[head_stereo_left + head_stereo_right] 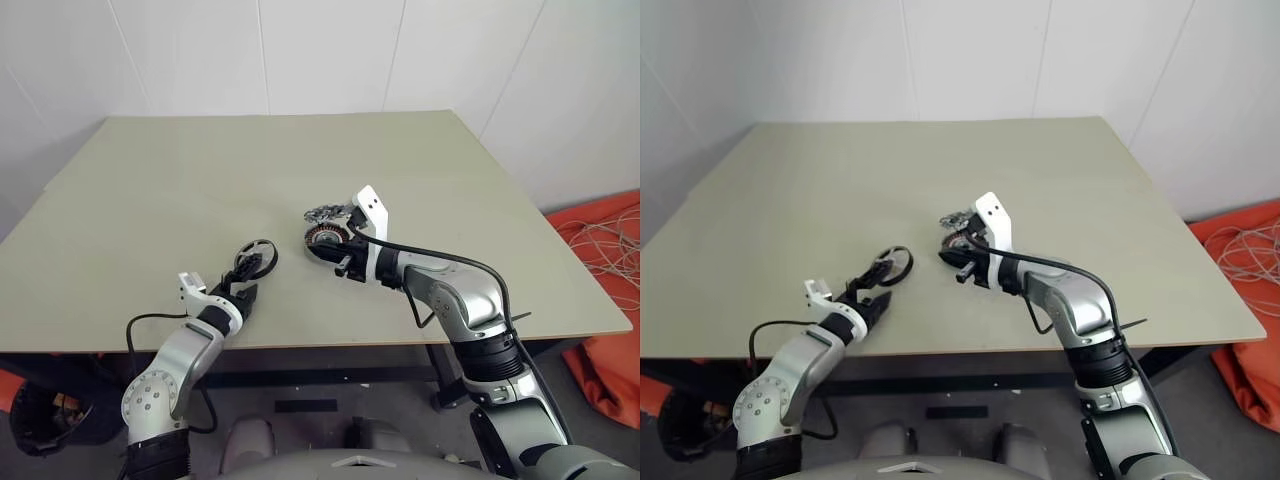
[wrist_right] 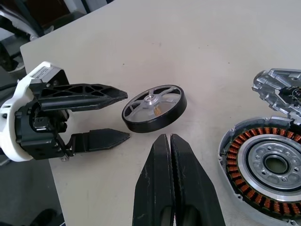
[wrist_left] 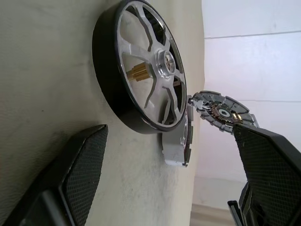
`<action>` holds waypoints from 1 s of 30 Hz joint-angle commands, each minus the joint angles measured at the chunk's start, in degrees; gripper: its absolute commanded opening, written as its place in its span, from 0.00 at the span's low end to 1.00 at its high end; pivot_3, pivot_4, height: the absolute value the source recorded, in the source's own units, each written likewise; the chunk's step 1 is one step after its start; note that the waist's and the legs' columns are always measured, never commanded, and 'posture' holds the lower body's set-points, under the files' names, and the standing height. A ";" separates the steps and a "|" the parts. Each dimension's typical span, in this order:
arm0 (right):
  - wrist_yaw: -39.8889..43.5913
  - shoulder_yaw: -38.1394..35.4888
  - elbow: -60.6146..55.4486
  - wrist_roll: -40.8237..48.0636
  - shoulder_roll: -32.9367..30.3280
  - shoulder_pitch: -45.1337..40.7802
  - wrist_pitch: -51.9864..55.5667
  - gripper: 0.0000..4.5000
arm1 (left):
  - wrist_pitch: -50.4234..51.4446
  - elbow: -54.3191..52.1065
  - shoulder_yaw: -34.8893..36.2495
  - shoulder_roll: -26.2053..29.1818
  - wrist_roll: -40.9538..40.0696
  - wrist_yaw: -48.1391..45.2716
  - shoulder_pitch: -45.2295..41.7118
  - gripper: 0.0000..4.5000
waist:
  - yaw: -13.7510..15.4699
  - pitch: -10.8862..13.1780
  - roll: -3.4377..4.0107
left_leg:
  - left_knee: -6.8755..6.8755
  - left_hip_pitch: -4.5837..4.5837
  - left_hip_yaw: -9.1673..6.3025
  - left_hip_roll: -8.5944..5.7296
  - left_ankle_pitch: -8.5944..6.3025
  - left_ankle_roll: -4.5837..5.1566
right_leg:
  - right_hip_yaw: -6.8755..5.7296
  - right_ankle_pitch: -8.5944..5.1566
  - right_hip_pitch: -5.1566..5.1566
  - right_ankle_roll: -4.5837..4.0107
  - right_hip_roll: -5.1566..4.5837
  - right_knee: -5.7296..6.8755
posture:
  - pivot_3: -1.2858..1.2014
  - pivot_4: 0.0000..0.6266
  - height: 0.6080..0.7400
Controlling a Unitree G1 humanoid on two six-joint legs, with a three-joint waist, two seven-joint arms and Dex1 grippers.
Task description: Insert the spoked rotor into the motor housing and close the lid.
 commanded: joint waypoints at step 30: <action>-1.10 0.09 -3.28 1.75 0.30 -0.71 -0.37 0.00 | -3.16 14.18 1.43 -1.21 2.76 -8.38 -7.66 0.35 | 0.57 -0.02 -0.01 | 0.00 0.09 -0.11 -0.07 0.14 -0.23 | -0.01 0.04 0.16 0.19 -0.02 0.00 | 0.52 0.00 1.00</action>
